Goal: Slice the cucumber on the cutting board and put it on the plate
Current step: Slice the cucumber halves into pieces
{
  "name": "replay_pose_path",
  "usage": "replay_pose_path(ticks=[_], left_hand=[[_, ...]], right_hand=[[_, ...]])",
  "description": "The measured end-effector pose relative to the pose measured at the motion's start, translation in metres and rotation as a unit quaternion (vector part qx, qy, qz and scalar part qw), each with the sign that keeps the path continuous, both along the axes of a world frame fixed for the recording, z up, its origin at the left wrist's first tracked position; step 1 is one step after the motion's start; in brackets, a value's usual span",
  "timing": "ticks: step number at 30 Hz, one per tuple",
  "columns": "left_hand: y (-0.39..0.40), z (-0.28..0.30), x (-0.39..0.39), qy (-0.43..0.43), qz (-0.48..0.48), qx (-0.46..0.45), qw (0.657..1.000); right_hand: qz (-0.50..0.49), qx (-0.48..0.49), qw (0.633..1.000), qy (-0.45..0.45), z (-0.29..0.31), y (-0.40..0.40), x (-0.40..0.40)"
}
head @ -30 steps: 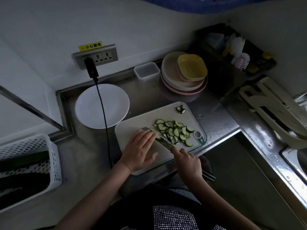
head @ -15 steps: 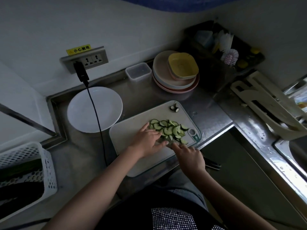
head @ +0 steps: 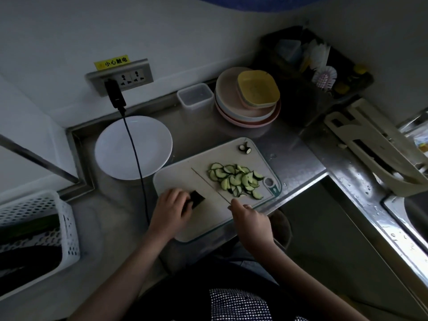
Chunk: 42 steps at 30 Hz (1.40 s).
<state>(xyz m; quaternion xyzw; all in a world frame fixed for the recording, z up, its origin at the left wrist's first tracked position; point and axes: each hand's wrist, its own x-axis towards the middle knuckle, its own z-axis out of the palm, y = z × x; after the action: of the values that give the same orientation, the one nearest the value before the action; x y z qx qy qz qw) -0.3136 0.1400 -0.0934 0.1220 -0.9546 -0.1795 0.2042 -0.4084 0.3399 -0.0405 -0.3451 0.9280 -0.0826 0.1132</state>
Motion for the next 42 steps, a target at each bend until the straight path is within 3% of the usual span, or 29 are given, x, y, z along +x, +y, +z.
replay_pose_path(ticks=[2,7,14,28,42], left_hand=[[0.002,-0.012,0.004,-0.063,-0.054,-0.035,0.996],[0.003,-0.015,-0.007,-0.060,-0.091,-0.103,0.989],[0.006,-0.015,-0.010,-0.104,-0.113,-0.057,0.987],[0.006,-0.027,-0.009,-0.052,-0.099,-0.062,0.992],[0.007,-0.028,-0.007,-0.073,-0.106,-0.037,0.991]], right_hand=[[0.021,0.005,1.000,-0.020,-0.002,-0.010,0.007],[0.075,0.047,0.996,-0.027,-0.005,-0.020,0.017],[0.069,0.069,0.994,-0.046,-0.006,-0.020,0.016],[0.066,0.083,0.992,-0.068,0.000,-0.021,0.018],[0.041,0.104,0.990,-0.087,-0.013,-0.020,0.010]])
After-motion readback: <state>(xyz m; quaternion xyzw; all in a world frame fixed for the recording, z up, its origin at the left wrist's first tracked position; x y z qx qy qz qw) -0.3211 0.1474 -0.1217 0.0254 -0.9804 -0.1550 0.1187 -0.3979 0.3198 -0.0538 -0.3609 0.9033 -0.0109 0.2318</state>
